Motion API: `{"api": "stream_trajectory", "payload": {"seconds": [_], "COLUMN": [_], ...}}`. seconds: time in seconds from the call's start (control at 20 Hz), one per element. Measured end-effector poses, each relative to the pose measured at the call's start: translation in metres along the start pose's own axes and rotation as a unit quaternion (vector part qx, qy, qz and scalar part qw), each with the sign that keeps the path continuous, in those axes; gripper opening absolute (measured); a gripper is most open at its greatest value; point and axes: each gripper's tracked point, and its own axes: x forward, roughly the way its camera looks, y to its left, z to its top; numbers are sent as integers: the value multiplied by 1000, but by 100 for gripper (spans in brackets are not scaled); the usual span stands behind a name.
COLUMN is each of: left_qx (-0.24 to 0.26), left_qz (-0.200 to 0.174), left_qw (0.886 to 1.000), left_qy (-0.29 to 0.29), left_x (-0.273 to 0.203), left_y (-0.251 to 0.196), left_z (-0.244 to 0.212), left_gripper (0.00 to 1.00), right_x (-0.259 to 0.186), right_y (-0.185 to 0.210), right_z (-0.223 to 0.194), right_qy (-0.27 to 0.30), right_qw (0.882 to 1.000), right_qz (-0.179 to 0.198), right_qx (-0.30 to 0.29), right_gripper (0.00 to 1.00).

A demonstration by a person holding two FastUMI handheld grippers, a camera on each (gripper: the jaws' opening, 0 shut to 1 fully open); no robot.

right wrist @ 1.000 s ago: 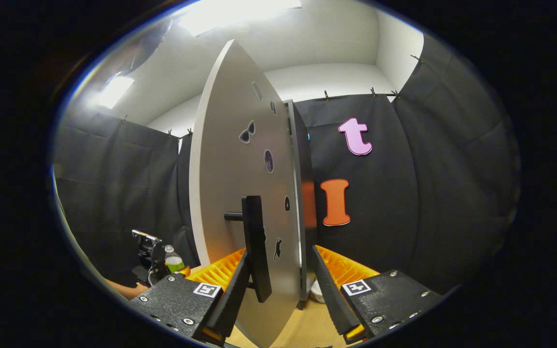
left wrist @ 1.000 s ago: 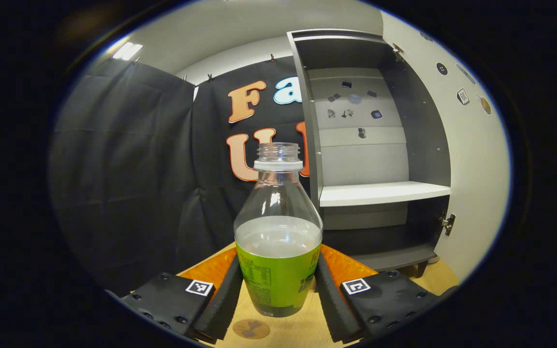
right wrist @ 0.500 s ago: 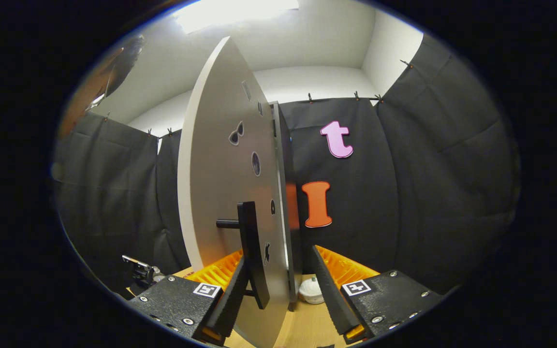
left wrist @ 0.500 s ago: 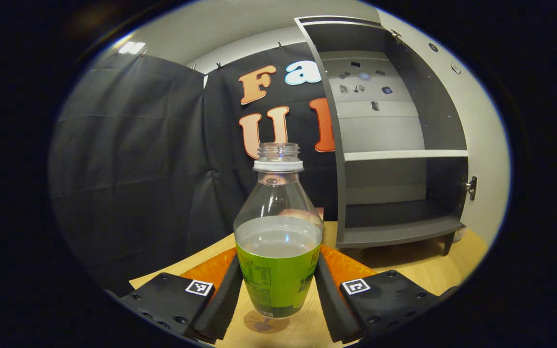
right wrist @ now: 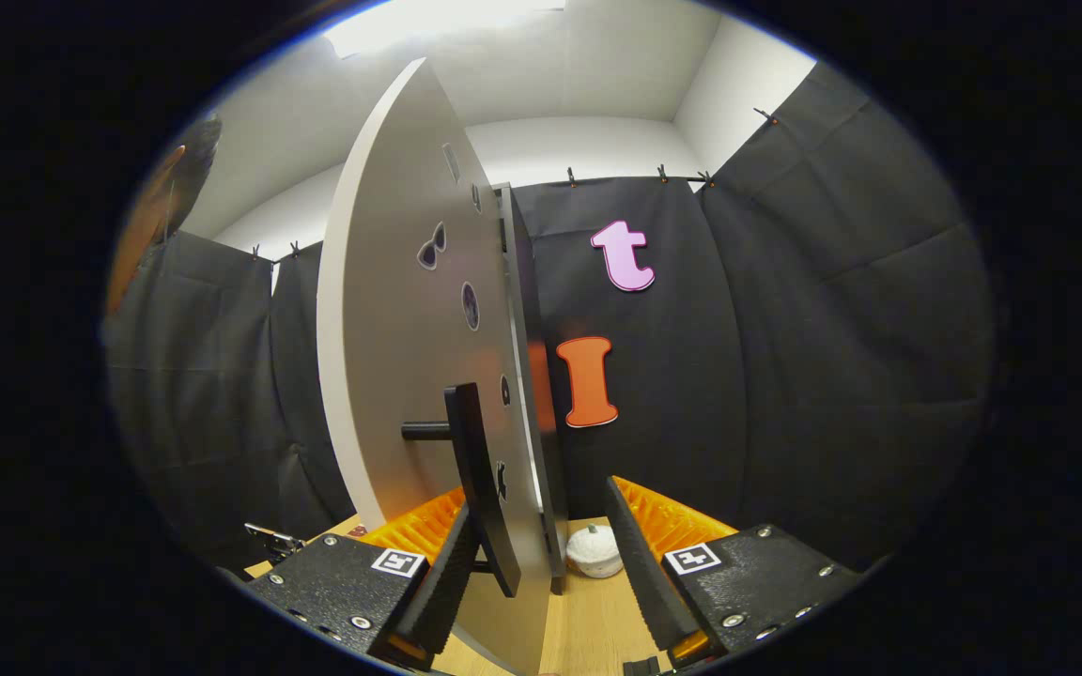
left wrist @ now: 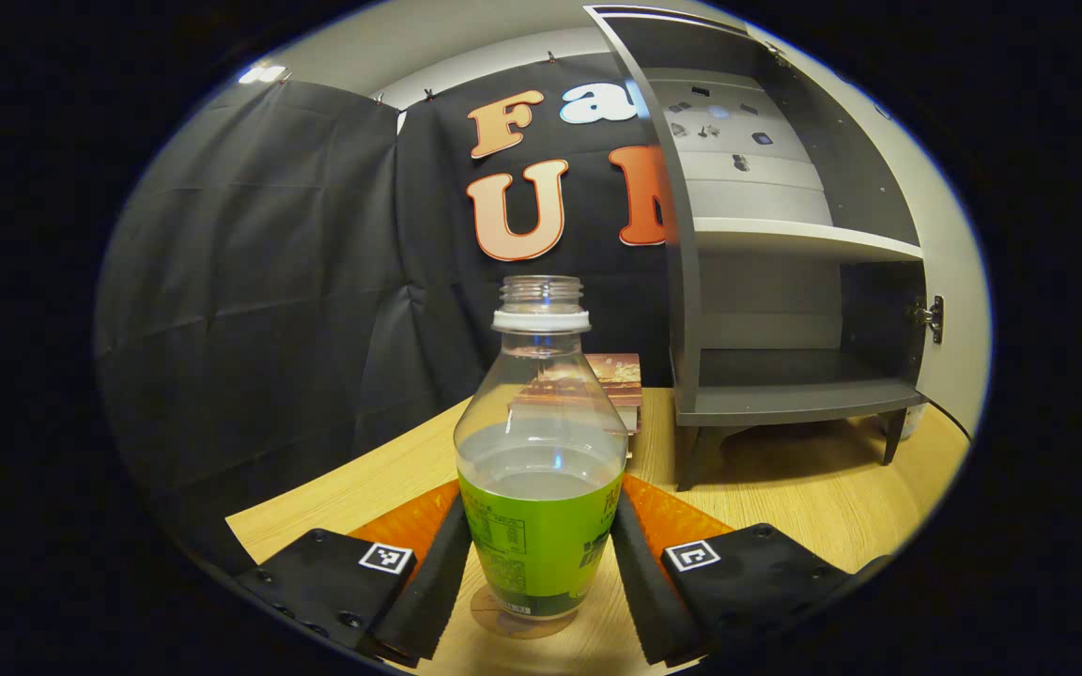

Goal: Open the cabinet door with the right hand, grasp the bottle in the cabinet with the left hand and place it on the coaster, then close the cabinet door with the right hand.

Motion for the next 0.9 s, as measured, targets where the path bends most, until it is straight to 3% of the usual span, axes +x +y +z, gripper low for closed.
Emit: {"api": "stream_trajectory", "payload": {"seconds": [0.35,0.9], "left_qx": [-12,-36], "left_qz": [8,-1], "left_qw": [1000,999], "left_qy": [13,31], "left_x": [-2,2], "left_y": [14,23], "left_z": [-23,-50], "left_gripper": [83,83], "right_x": [-2,-1], "right_y": [1,1], "right_z": [-1,-3], "right_qy": [9,15], "right_qw": [1000,1000], "right_qz": [-16,-25], "right_qx": [-3,-11], "right_gripper": [76,76]}}
